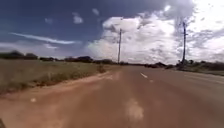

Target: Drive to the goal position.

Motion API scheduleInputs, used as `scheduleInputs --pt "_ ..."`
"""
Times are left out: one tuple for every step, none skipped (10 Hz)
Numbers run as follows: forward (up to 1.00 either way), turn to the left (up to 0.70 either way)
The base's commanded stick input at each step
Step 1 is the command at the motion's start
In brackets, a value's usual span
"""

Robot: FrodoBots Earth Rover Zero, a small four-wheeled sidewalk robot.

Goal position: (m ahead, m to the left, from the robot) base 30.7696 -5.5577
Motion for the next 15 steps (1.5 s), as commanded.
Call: scheduleInputs --pt "1.00 -0.22" --pt "1.00 -0.27" --pt "1.00 0.00" --pt "1.00 0.00" --pt "1.00 0.00" --pt "1.00 0.00" --pt "1.00 0.00" --pt "1.00 0.00" --pt "1.00 0.00" --pt "1.00 0.00" --pt "1.00 0.00" --pt "1.00 -0.02" --pt "1.00 -0.13" --pt "1.00 -0.24" --pt "1.00 -0.34"
